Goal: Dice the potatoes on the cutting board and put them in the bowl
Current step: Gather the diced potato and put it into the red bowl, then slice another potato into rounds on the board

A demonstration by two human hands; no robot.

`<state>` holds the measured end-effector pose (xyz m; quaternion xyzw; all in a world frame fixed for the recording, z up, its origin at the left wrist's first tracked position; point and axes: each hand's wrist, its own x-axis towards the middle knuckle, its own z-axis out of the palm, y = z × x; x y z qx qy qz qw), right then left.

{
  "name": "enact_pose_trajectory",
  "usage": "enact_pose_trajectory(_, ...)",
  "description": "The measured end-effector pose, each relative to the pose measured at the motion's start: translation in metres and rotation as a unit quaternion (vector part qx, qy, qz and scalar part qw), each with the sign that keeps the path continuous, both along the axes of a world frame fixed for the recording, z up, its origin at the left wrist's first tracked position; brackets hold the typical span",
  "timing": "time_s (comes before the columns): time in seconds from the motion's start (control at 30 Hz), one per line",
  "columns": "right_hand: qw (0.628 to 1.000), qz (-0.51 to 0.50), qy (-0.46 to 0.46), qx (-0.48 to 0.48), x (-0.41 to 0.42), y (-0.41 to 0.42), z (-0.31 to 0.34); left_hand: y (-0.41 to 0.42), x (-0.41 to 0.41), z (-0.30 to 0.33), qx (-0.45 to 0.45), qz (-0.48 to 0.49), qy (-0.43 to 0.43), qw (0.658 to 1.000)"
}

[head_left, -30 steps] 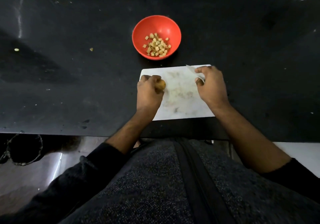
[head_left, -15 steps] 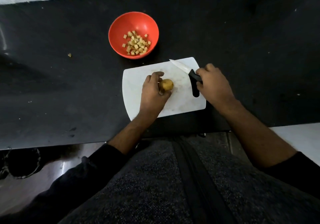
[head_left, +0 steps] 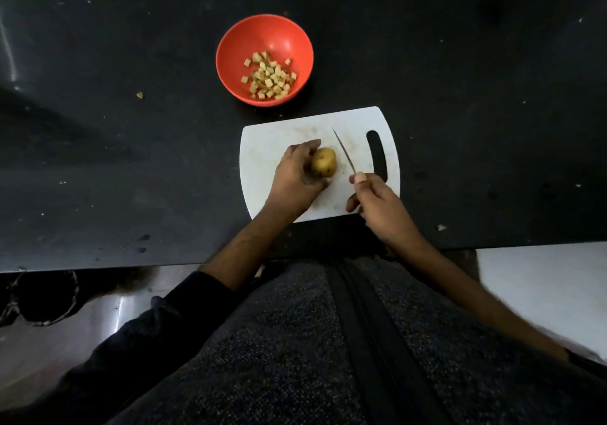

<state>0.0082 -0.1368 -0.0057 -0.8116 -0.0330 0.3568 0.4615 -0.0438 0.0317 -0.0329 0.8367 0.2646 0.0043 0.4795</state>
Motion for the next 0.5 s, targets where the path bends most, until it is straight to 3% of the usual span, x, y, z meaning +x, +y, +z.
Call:
enact_pose_trajectory(0.13, 0.989, 0.072, -0.122, -0.038, 0.002, -0.002, -0.002, -0.002, 0.0, 0.0, 0.031, 0.029, -0.008, 0.999)
enact_pose_trajectory(0.27, 0.955, 0.169, -0.234, -0.073, 0.004, 0.0, 0.004, 0.0, 0.001, 0.007, 0.082, 0.053, -0.022, 0.995)
enact_pose_trajectory(0.5, 0.921, 0.234, -0.299, -0.093, -0.004, 0.01, 0.01, -0.002, 0.002, 0.02, 0.131, -0.005, 0.001, 0.991)
